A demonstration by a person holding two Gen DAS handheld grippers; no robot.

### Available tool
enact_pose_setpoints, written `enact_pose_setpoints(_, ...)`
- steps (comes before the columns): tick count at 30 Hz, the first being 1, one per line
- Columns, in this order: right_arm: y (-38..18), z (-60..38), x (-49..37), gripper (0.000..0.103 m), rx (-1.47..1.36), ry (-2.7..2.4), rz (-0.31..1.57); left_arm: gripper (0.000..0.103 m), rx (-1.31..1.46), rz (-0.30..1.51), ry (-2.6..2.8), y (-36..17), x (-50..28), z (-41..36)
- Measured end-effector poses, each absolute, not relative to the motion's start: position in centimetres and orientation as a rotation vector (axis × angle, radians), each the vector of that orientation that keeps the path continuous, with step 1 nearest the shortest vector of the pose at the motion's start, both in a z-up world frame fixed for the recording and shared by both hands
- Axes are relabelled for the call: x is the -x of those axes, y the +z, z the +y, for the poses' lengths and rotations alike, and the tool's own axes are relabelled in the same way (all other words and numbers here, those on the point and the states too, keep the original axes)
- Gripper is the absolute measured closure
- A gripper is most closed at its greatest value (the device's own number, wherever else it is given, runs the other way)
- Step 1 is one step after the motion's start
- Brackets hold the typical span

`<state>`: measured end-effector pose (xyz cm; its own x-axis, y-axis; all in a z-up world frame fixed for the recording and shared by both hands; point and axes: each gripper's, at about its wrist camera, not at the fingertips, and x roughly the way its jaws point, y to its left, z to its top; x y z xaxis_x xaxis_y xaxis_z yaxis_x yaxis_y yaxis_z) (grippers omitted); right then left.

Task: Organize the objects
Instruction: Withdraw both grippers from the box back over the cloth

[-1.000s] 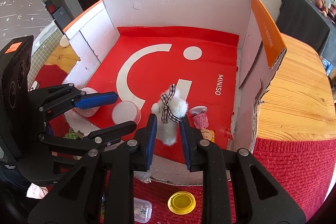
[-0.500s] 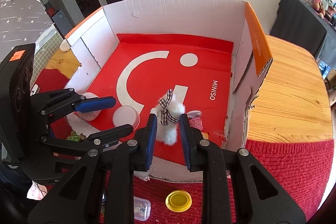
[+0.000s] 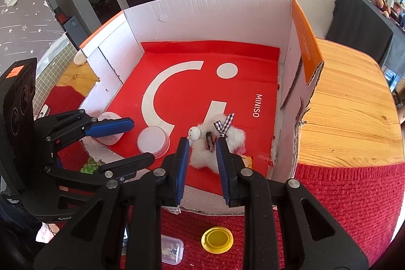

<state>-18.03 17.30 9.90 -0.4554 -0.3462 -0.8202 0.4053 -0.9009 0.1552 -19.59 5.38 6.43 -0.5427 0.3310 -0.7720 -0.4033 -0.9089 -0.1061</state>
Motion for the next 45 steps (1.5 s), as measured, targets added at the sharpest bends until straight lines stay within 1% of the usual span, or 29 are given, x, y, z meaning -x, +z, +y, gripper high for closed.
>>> enact_pose_setpoints(3,10.6,17.3,17.1,0.082,-1.263,-2.369,0.084,0.045,1.166,0.100,2.464,7.0,19.1,5.2)
enact_pose_setpoints(7,12.0,17.4,15.2,0.082,-1.163,-2.425,0.082,0.043,1.096,0.069,2.527,8.2,17.9,4.8)
enact_pose_setpoints(12,13.8,17.4,12.3,0.081,-1.021,-2.483,0.084,0.032,0.982,0.027,2.635,10.1,15.3,4.0)
enact_pose_setpoints(14,14.5,17.4,11.2,0.079,-0.970,-2.495,0.078,0.028,0.936,0.029,2.690,10.7,14.1,3.7)
enact_pose_setpoints(15,14.7,17.5,10.6,0.069,-0.947,-2.499,0.062,0.027,0.912,0.031,2.718,11.0,13.5,3.6)
enact_pose_setpoints(16,15.0,17.6,10.1,0.045,-0.923,-2.503,0.044,0.024,0.892,0.025,2.739,11.2,12.9,3.5)
enact_pose_setpoints(17,15.2,17.7,9.5,0.034,-0.894,-2.509,0.029,0.022,0.874,0.013,2.750,11.3,12.3,3.3)
enact_pose_setpoints(18,15.5,17.7,8.8,0.029,-0.852,-2.515,0.021,0.021,0.860,-0.004,2.755,11.4,11.7,3.1)
enact_pose_setpoints(21,15.9,17.6,7.2,0.029,-0.790,-2.560,0.035,0.018,0.841,-0.048,2.769,11.6,10.5,2.7)
enact_pose_setpoints(23,16.0,17.7,6.4,0.029,-0.764,-2.564,0.006,0.012,0.826,-0.062,2.785,11.5,9.7,2.5)
enact_pose_setpoints(28,15.4,18.3,4.9,0.028,-0.748,-2.608,-0.020,0.007,0.810,-0.087,2.820,11.1,8.4,2.1)
enact_pose_setpoints(31,14.8,18.8,4.2,0.024,-0.746,-2.640,-0.021,0.005,0.807,-0.099,2.832,10.7,7.8,2.0)
enact_pose_setpoints(36,13.5,19.1,3.2,0.024,-0.747,-2.680,0.004,0.004,0.797,-0.084,2.863,10.1,6.7,2.0)
enact_pose_setpoints(38,12.9,19.3,2.9,0.024,-0.751,-2.680,-0.017,0.001,0.792,-0.091,2.870,9.9,6.2,1.8)
enact_pose_setpoints(45,11.0,20.2,1.6,0.024,-0.737,-2.712,-0.080,0.001,0.793,-0.093,2.900,8.7,5.2,1.7)
